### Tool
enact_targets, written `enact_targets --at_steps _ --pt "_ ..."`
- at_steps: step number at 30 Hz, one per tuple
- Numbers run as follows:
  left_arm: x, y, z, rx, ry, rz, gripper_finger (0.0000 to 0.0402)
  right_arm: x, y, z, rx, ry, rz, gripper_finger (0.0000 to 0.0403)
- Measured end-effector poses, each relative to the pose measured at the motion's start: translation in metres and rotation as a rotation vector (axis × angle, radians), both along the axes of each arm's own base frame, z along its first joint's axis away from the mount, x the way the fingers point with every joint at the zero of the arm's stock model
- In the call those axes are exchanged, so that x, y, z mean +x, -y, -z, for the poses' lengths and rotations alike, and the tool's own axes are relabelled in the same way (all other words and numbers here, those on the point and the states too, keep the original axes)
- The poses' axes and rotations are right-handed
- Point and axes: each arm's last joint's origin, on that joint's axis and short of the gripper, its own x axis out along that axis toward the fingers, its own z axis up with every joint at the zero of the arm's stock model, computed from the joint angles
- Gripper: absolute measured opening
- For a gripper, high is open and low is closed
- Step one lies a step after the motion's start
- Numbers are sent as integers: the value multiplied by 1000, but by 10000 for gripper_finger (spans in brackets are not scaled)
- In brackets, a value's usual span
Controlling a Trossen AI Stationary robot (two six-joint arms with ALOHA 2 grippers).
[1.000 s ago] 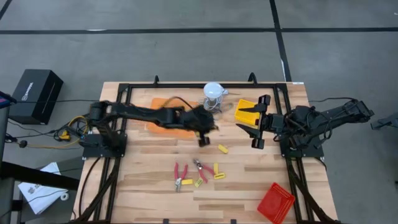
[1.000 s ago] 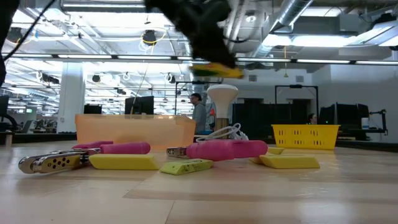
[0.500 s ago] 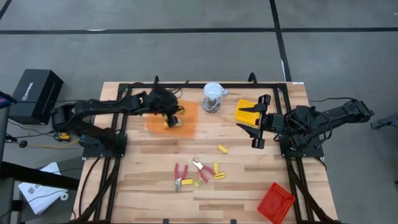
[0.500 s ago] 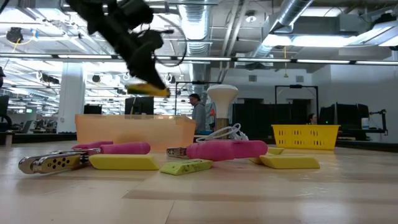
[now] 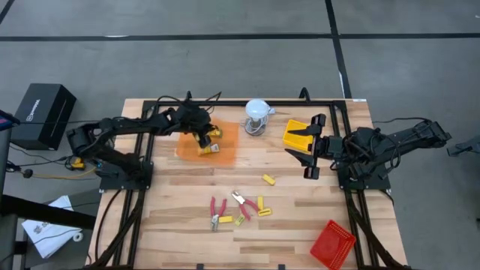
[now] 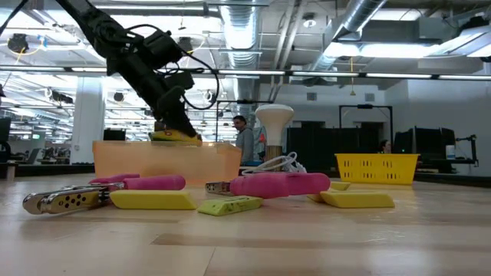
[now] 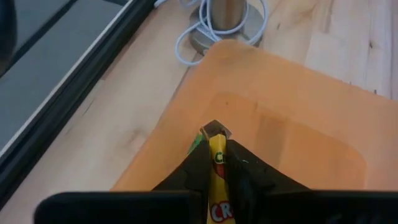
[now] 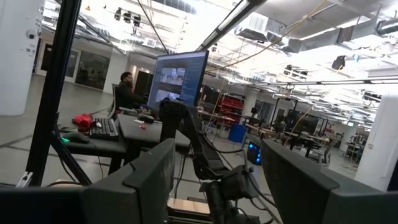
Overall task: Pick & Place School Supplies
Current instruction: Put the yellow crayon pack into the orange bin, then put the pink hole puncher into the yellow bin
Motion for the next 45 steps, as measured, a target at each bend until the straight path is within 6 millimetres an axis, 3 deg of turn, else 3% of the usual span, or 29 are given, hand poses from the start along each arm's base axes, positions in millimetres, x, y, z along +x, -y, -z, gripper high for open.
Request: enact_targets --at_steps 13,20,25,29,35,41,45 --pt "1 0 -6 9 54 -17 170 0 0 1 -2 -8 0 228" --pt "3 1 -7 5 68 -12 178 0 0 1 -3 -11 1 228" --pt "15 16 -12 -69 167 71 165 0 0 1 -4 -16 0 228" --pt "30 43 -16 -112 223 209 152 1 0 4 5 -45 -5 228" --pt "47 106 -15 -67 185 320 136 3 -1 15 73 -140 -25 228" --pt "48 169 -15 50 167 333 136 10 -3 36 178 -315 -32 228" --pt "43 196 -16 51 184 318 140 21 -6 51 219 -413 -23 228"
